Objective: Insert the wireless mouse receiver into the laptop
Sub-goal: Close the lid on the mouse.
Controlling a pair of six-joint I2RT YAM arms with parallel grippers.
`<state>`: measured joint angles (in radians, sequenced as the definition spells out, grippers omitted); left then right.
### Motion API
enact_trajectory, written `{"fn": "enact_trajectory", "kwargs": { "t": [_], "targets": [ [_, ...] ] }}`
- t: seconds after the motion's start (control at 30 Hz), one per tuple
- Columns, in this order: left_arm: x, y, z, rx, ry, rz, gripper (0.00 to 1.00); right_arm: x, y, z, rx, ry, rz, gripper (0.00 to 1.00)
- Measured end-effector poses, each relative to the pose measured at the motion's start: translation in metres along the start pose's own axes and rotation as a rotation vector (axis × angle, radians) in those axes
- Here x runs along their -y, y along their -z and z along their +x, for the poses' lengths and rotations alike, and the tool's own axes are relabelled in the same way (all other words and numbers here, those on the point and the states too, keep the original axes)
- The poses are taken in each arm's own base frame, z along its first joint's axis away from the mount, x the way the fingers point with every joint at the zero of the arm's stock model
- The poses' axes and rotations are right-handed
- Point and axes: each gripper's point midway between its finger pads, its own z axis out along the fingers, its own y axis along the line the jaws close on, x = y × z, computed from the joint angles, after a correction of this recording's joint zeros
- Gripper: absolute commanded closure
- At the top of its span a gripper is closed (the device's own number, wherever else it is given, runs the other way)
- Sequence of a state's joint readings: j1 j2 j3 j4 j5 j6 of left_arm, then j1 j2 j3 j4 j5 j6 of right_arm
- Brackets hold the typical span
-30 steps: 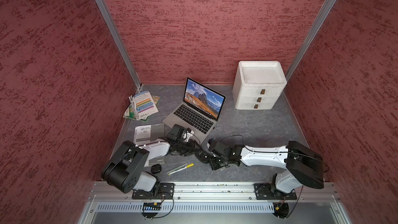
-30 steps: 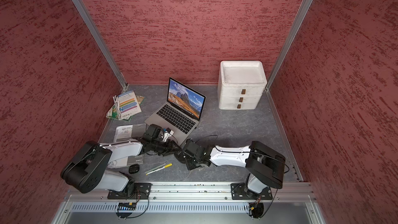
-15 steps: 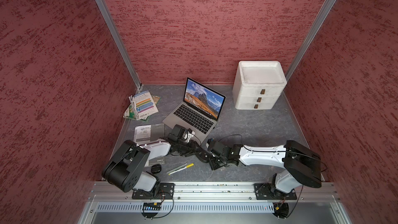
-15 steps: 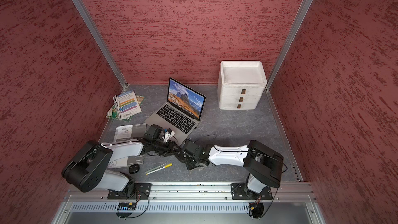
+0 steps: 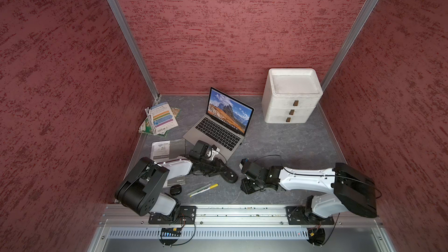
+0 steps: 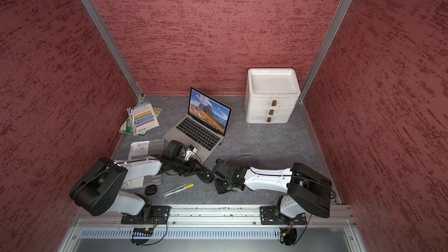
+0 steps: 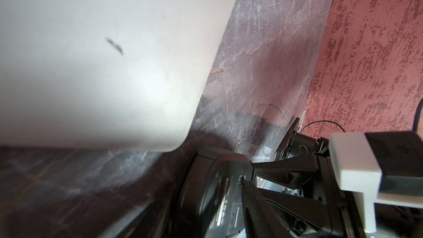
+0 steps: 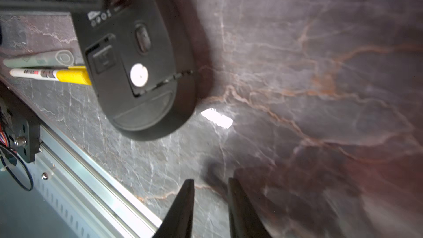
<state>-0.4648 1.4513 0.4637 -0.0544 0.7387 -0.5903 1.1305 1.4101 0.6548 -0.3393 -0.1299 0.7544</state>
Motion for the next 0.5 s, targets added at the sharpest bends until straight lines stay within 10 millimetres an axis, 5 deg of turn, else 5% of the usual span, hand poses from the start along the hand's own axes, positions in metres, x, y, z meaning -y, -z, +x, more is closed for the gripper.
{"fn": "enact_trajectory", "kwargs": {
  "t": [0.2,0.5],
  "targets": [
    [-0.003,0.000,0.001,0.000,0.016,0.001,0.54,-0.014,0.025,-0.014,0.074,-0.063,-0.072,0.56],
    [-0.002,0.001,0.019,-0.016,0.054,0.028,0.54,-0.002,0.026,-0.021,0.065,-0.232,-0.119,0.52]
  ]
}}
